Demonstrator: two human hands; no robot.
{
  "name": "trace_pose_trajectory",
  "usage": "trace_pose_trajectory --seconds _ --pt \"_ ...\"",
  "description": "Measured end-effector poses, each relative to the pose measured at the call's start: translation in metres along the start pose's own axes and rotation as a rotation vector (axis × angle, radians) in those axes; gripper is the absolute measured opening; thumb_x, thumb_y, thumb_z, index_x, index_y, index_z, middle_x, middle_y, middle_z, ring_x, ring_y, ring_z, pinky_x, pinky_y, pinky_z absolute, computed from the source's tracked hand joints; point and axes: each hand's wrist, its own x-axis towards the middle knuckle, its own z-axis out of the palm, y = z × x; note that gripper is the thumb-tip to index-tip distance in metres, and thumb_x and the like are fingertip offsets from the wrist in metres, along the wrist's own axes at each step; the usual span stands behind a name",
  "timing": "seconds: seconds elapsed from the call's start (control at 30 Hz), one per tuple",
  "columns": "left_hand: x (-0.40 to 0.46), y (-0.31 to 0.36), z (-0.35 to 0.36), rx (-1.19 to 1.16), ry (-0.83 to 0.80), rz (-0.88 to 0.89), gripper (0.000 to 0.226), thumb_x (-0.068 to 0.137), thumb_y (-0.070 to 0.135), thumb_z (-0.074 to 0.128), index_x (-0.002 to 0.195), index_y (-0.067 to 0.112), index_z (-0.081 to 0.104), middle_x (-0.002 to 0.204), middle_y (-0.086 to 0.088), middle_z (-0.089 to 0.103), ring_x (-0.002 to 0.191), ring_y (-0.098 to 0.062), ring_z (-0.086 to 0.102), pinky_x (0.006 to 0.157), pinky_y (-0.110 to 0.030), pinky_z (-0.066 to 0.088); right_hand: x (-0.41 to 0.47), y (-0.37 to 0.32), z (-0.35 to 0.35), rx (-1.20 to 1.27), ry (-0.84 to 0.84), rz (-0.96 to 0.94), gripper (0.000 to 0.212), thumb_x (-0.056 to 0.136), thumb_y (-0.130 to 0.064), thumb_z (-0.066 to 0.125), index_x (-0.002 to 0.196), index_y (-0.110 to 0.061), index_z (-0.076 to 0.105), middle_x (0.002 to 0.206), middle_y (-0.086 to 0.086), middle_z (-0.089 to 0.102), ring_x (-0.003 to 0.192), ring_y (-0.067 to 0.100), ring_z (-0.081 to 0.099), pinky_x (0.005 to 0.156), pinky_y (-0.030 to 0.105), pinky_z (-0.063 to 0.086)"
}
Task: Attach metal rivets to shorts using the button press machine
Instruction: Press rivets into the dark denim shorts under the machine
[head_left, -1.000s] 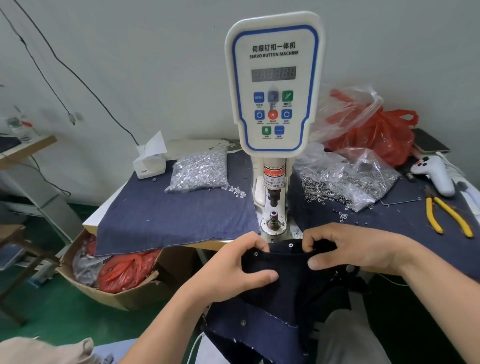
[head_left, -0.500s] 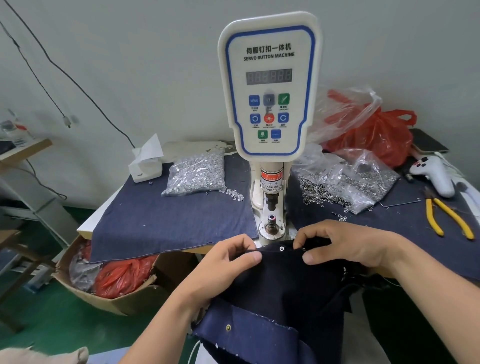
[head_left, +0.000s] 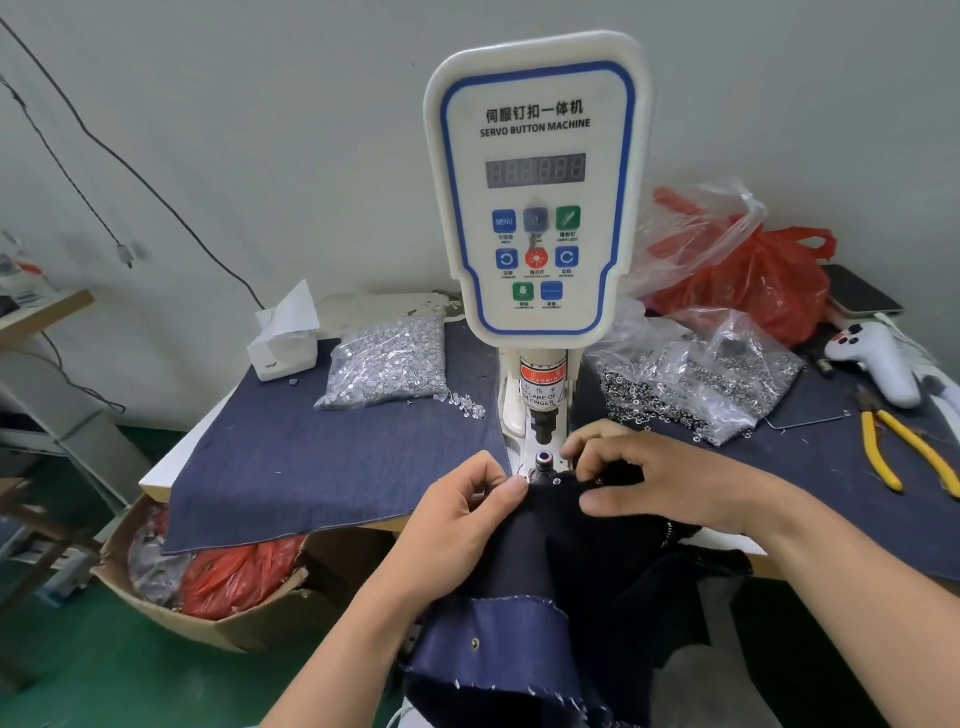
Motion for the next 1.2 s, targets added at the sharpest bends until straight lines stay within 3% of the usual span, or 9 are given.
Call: trace_pose_trajectory --seconds 0.17,0.3,0.53,0.63,0.8,0.9,1.0,1.1,1.2 --pt "-0.005 -0.002 0.003 0.111 0.078 0.080 0.031 0.100 0.055 0.058 0.083 0.029 0.054 0.074 0.014 0.054 0.071 -0.002 0.046 0.068 -0.020 0.040 -0.001 0.006 0.003 -0.006 0.021 -0.066 0.021 0.088 -0.050 0.071 0.096 -0.030 0.068 0.098 -0.013 0.070 0.091 0.004 0.062 0.083 0.013 0.045" --pt "0.007 -0.004 0.005 0.115 0.083 -0.036 0.030 0.106 0.046 0.056 0.081 0.029 0.050 0.070 0.014 0.055 0.068 -0.005 0.046 0.070 -0.029 0.042 0.008 0.012 0.010 0.122 0.045 0.035 0.026 0.087 -0.055 0.067 0.087 -0.029 0.072 0.079 -0.016 0.066 0.073 -0.002 0.055 0.070 0.008 0.042" --pt "0.024 -0.015 0.007 -0.027 0.103 -0.114 0.030 0.106 0.043 0.057 0.082 0.027 0.055 0.074 0.013 0.063 0.073 -0.004 0.055 0.073 -0.025 0.046 0.017 0.018 0.009 0.402 0.077 0.180 0.025 0.099 -0.021 0.060 0.083 -0.004 0.071 0.077 0.007 0.068 0.072 0.016 0.063 0.063 0.021 0.049" --pt "0.024 -0.016 0.006 -0.114 0.130 -0.101 0.032 0.107 0.045 0.056 0.079 0.028 0.055 0.071 0.013 0.058 0.067 -0.002 0.051 0.064 -0.015 0.044 0.019 0.017 0.008 0.480 0.067 0.151 0.029 0.100 -0.021 0.059 0.075 -0.014 0.073 0.076 0.004 0.070 0.070 0.013 0.065 0.063 0.020 0.050" --pt "0.031 -0.017 0.007 -0.087 0.152 -0.169 0.035 0.107 0.048 0.054 0.077 0.029 0.055 0.066 0.017 0.051 0.062 0.000 0.046 0.057 -0.011 0.039 0.023 0.023 0.007 0.526 0.127 0.198 0.030 0.098 -0.028 0.064 0.090 -0.001 0.076 0.085 0.014 0.074 0.075 0.018 0.068 0.064 0.023 0.051" --pt "0.031 -0.021 0.007 -0.081 0.149 -0.182 0.038 0.107 0.050 0.053 0.072 0.036 0.056 0.066 0.019 0.052 0.062 0.003 0.047 0.057 -0.010 0.040 0.024 0.028 0.009 0.527 0.167 0.194 0.023 0.096 -0.029 0.067 0.089 -0.011 0.079 0.085 0.007 0.075 0.075 0.012 0.069 0.065 0.019 0.052" --pt "0.031 -0.021 0.006 -0.077 0.148 -0.202 0.040 0.106 0.053 0.051 0.071 0.035 0.054 0.068 0.019 0.052 0.063 0.002 0.046 0.057 -0.010 0.040 0.025 0.033 0.009 0.501 0.215 0.189 0.027 0.094 -0.029 0.071 0.094 -0.003 0.075 0.082 0.004 0.071 0.075 0.012 0.063 0.065 0.019 0.050" --pt "0.032 -0.021 0.007 -0.089 0.148 -0.230 0.039 0.106 0.054 0.050 0.071 0.035 0.052 0.071 0.019 0.052 0.066 0.002 0.048 0.064 -0.016 0.042 0.024 0.030 0.010 0.502 0.218 0.189 0.042 0.085 -0.041 0.075 0.097 -0.001 0.074 0.085 0.004 0.073 0.077 0.012 0.065 0.067 0.017 0.050" --pt "0.033 -0.020 0.009 -0.104 0.140 -0.245 0.038 0.104 0.054 0.048 0.071 0.034 0.049 0.072 0.019 0.050 0.067 0.002 0.047 0.072 -0.029 0.041 0.022 0.028 0.009 0.511 0.160 0.204 0.027 0.093 -0.032 0.069 0.106 -0.011 0.080 0.105 0.010 0.078 0.095 0.016 0.074 0.078 0.020 0.054"
